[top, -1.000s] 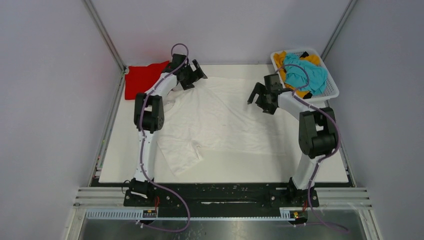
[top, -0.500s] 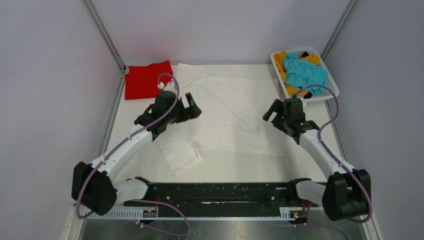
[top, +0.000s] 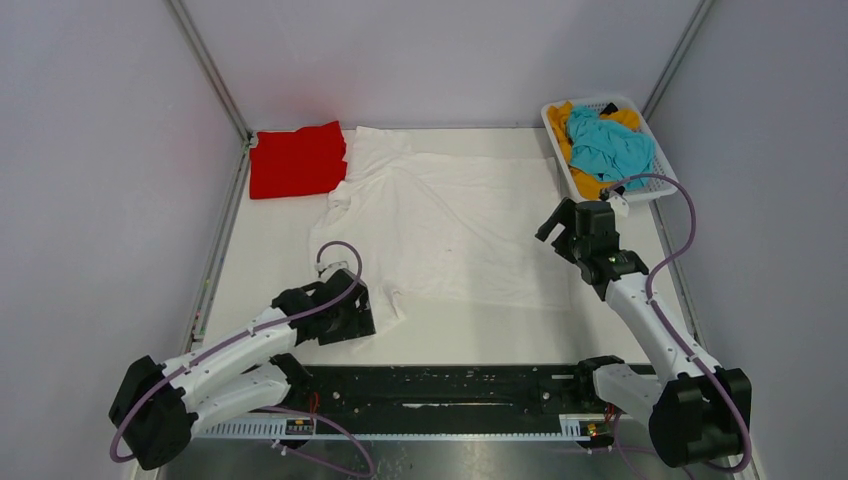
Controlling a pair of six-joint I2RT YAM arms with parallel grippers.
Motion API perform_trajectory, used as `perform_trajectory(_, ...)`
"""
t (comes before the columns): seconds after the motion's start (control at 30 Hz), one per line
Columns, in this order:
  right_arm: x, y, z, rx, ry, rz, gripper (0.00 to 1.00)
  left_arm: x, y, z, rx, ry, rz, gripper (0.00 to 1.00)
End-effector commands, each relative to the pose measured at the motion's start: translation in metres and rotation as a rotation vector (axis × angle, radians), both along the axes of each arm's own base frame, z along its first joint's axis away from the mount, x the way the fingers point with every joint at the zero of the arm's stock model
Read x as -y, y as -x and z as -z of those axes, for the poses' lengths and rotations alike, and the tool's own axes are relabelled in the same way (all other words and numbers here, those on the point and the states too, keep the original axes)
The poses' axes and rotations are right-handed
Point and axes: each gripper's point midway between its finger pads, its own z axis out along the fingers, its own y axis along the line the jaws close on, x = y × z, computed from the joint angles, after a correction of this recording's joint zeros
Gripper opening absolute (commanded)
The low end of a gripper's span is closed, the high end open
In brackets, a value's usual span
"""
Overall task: Fold and stack the t-shirts
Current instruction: Grab the side of the flattened tshirt closest away from the robot with both arms
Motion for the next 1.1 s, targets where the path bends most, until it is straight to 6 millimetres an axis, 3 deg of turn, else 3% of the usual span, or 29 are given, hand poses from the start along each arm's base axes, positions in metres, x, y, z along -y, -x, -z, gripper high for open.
perform_trajectory(0.0, 0.010, 0.001, 0.005, -0.016, 0.027, 0.052, 0.99, -0.007, 0.020, 0.014, -0.076, -0.040, -0.047, 0.69)
perform_trajectory(0.27, 0.013, 0.005, 0.019, -0.063, 0.037, 0.075, 1.00, -0.007, 0.023, 0.027, -0.118, -0.120, -0.033, 0.56)
perform_trajectory(0.47, 0.028, 0.030, 0.038, -0.113, 0.034, 0.176, 1.00, 0.002, 0.012, 0.023, -0.080, -0.125, -0.012, 0.20)
perform_trajectory(0.53, 0.031, 0.044, 0.046, -0.129, 0.014, 0.206, 1.00, 0.006, 0.010, 0.022, -0.069, -0.109, 0.004, 0.01)
perform_trajectory(0.73, 0.039, 0.095, 0.076, -0.232, 0.022, 0.219, 0.99, 0.013, 0.007, 0.011, -0.032, -0.062, 0.056, 0.00)
perform_trajectory(0.83, 0.040, 0.110, 0.091, -0.253, 0.006, 0.243, 0.97, 0.015, 0.007, 0.006, -0.011, -0.035, 0.068, 0.00)
perform_trajectory(1.07, 0.030, 0.094, 0.107, -0.233, -0.065, 0.260, 0.82, 0.019, 0.006, -0.004, 0.027, 0.013, 0.085, 0.00)
